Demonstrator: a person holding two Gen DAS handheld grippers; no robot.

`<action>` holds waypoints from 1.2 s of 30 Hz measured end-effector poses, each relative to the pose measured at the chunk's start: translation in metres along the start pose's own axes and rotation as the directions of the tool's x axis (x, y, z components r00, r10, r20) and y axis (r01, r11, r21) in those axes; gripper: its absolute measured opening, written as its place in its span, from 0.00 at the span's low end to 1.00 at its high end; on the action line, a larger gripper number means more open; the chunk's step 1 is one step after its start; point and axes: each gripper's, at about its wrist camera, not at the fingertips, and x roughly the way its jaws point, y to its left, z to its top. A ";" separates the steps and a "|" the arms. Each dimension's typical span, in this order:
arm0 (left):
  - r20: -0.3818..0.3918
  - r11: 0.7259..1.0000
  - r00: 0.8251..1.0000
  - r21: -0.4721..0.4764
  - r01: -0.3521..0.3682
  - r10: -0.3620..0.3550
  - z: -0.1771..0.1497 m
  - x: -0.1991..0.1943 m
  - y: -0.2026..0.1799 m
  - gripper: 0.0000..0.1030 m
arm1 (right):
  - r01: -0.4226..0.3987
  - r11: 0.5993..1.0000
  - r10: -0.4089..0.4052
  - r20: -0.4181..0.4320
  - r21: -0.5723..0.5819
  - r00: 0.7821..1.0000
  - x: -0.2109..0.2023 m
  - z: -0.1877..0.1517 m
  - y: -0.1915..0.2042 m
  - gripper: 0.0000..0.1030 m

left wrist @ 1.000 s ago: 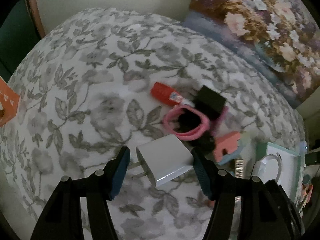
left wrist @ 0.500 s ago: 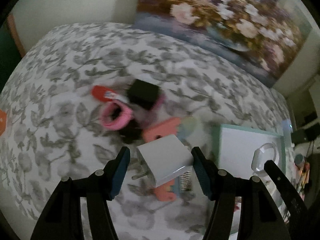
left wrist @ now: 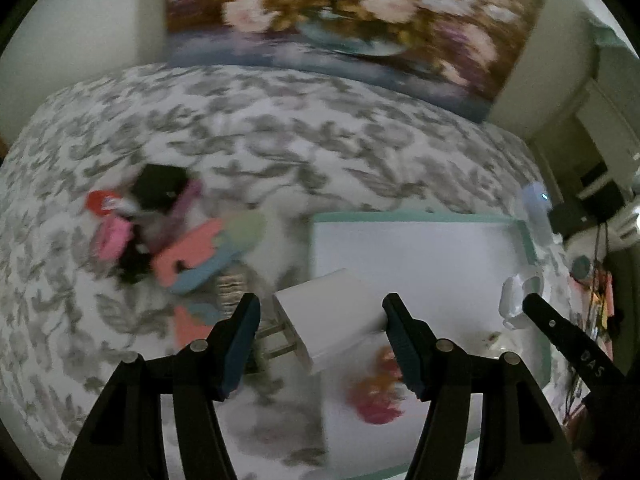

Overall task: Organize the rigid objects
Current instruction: 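Carry the wristband and charger into the tray and open both tools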

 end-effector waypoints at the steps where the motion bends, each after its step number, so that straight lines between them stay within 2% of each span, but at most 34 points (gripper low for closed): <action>1: -0.002 1.000 1.000 0.010 0.006 -0.006 0.000 0.002 -0.006 0.63 | 0.003 1.000 -0.003 0.001 0.007 1.000 -0.001 0.001 -0.005 0.20; 8: -0.007 0.995 1.000 0.101 0.001 -0.001 -0.005 0.014 -0.047 0.63 | 0.032 0.999 -0.032 0.001 0.035 0.999 -0.001 0.003 -0.031 0.20; 13: 0.001 0.988 1.000 0.152 -0.030 0.030 -0.003 0.023 -0.064 0.63 | 0.047 0.998 -0.046 -0.007 0.048 0.999 0.002 0.003 -0.041 0.20; 24: -0.040 0.988 0.999 0.153 -0.010 0.016 -0.008 0.035 -0.070 0.63 | 0.071 0.997 -0.070 -0.021 0.043 0.997 0.006 0.003 -0.042 0.20; 28: -0.035 0.985 0.999 0.172 -0.019 0.025 -0.008 0.032 -0.075 0.63 | 0.078 0.996 -0.077 -0.017 0.032 0.997 0.003 0.004 -0.040 0.21; 36: -0.015 0.989 1.000 0.146 -0.020 0.023 0.000 0.019 -0.067 0.66 | 0.089 0.996 -0.089 -0.027 0.007 0.996 -0.001 0.004 -0.032 0.21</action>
